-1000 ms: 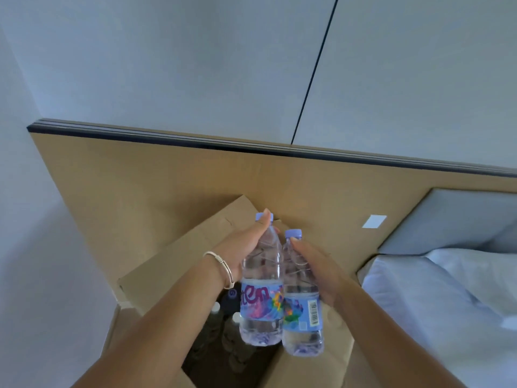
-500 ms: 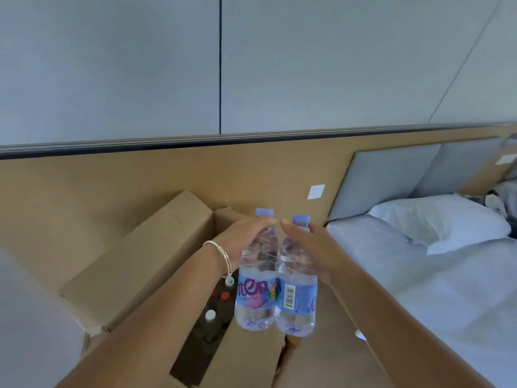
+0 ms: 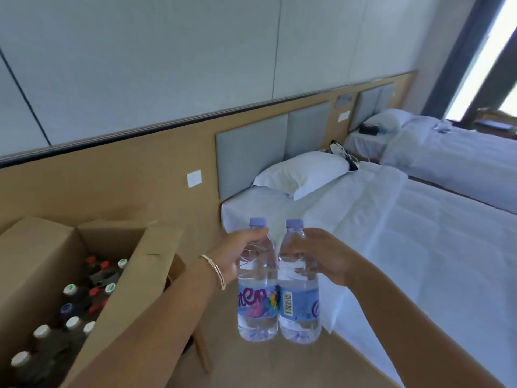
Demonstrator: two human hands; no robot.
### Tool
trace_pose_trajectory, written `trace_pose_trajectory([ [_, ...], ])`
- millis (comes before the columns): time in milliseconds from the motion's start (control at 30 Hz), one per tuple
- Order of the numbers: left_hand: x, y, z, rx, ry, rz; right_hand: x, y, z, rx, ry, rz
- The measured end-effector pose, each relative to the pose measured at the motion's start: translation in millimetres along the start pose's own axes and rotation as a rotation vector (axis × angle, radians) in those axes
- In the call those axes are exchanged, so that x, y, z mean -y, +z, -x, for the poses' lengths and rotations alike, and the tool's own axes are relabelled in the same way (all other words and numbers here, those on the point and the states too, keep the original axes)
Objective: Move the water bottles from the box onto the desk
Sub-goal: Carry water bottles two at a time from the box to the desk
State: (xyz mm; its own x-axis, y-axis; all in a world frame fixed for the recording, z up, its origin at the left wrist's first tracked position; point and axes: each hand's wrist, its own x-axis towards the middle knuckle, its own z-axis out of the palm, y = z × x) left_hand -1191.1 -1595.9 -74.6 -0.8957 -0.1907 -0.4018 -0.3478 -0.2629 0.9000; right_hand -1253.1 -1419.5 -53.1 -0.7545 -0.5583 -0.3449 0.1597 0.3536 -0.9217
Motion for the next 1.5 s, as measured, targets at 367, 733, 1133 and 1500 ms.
trace_pose_trajectory([
  [367,40,197,-10,0.293,0.192,-0.176,-75,-131,113,-0.606,-0.022,-0.265],
  [733,55,340,-38,0.479,0.102,-0.112,-109,-233,163,-0.797,0.033,-0.256],
  [1133,57,485,-98,0.423,0.015,0.060,-106,-400,183,-0.601,0.123,-0.105],
  [1500,73,634,-94,0.539,0.043,-0.030,-157,-512,247,-0.828,0.069,-0.140],
])
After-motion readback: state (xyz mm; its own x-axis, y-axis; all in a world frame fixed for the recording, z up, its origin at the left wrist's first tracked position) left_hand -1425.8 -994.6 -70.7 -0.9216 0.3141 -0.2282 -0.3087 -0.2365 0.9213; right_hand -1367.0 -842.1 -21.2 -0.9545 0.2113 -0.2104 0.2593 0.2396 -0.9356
